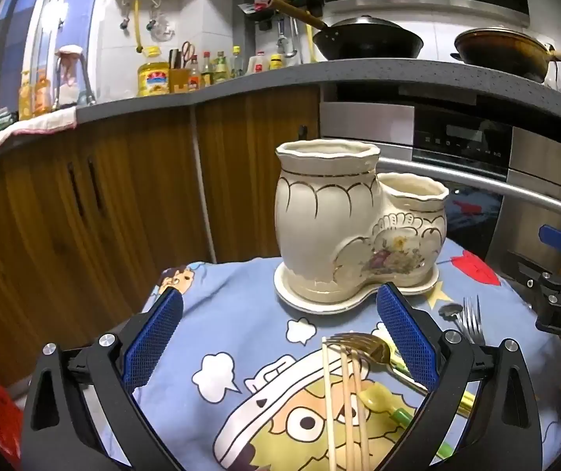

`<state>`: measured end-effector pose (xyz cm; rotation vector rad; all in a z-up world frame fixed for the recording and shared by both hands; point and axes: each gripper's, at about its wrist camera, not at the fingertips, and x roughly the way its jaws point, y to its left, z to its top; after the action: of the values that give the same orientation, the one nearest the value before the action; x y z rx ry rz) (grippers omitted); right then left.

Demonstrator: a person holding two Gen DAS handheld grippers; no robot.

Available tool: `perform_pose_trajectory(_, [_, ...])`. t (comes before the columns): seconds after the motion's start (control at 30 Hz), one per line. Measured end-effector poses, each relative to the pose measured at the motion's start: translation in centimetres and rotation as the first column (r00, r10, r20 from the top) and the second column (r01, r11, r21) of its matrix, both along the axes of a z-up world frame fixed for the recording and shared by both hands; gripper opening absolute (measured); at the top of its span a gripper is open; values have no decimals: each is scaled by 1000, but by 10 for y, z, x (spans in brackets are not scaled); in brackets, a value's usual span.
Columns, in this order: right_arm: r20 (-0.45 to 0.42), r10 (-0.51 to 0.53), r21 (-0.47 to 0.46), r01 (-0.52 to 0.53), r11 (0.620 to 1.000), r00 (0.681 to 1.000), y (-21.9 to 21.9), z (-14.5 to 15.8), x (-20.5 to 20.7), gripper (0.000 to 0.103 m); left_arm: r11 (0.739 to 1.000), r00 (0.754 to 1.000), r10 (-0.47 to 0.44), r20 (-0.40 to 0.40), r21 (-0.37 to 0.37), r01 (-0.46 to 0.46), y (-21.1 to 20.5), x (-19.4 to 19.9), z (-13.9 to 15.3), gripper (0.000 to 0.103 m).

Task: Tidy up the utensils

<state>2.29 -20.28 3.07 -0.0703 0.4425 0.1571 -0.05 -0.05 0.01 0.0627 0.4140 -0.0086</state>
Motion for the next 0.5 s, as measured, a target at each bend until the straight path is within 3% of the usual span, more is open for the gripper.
perform_pose_trajectory(0.5, [7, -3, -13, 3, 1000, 1000, 0, 1, 3, 98, 1000, 1000, 2, -12, -17, -3, -1, 2, -2, 98])
